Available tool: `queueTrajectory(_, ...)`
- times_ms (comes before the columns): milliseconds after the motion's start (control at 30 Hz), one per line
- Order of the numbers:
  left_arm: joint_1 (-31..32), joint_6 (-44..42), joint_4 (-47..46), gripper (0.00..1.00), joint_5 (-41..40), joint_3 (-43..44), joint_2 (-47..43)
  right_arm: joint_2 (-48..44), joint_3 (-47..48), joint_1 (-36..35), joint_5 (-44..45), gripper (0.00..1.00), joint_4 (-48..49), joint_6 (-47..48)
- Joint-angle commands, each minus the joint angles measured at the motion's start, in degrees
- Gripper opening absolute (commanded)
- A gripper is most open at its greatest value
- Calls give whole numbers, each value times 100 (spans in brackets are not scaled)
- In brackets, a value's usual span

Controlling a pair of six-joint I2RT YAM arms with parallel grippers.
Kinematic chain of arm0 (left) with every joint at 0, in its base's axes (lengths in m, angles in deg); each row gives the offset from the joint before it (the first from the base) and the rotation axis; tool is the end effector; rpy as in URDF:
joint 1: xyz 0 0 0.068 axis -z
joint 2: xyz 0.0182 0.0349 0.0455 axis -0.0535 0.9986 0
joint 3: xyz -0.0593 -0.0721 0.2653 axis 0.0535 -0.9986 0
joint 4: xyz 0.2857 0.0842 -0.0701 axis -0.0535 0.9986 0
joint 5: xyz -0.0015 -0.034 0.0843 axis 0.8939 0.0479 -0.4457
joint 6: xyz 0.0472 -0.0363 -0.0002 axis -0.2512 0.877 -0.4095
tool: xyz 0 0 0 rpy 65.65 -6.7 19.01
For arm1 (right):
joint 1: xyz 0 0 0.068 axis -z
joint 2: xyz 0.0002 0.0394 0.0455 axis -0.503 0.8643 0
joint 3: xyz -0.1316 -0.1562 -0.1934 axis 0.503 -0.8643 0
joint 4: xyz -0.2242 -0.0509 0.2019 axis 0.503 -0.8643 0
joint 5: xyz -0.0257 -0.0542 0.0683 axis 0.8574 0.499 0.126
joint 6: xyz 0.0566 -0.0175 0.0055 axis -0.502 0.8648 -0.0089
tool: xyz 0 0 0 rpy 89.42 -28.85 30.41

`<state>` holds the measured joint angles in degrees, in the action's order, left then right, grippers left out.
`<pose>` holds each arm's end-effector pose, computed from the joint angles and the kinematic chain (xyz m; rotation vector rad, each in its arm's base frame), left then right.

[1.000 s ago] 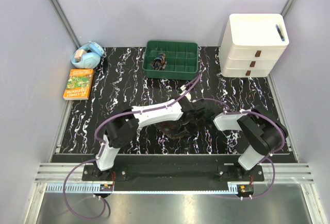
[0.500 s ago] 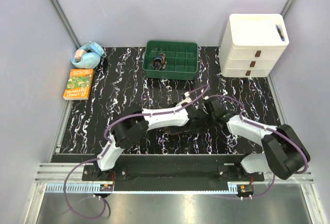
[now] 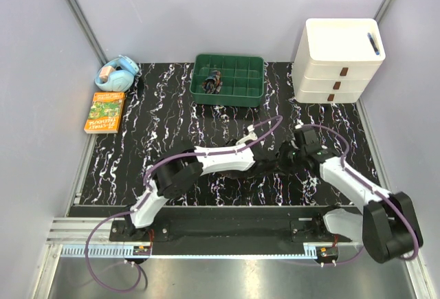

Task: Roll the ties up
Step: Roll the tie at the center of the board.

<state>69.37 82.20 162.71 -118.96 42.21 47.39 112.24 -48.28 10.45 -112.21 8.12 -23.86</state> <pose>0.2062 -0.3797 0.1484 0.5639 2.2295 0.9251 0.2326 0.1014 0.1538 0.4341 2.6638 0.9114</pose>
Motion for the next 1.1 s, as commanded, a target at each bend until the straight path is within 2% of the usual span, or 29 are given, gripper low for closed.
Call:
queueTrajectory(0,-30,150,196,24,-200,209,255,-624,82,278,757,27,-708,-58)
queueTrajectory(167,-38,195,406,27,-235,437,370,-1055,161,314,1568,30,-1185,-251)
queueTrajectory(400,49,414,1154,34,-332,1377,984,-1310,100,322,1534,29,-1238,-383)
queueTrajectory(667,172,405,1251,37,-60,1966,1301,-1626,301,349,1569,29,-1528,-375)
queueTrajectory(900,260,510,1260,55,195,2178,1319,-1960,565,384,1613,30,-1914,-366)
queueTrajectory(1067,287,529,1198,60,318,2169,1179,-2092,741,384,1657,30,-2116,-339)
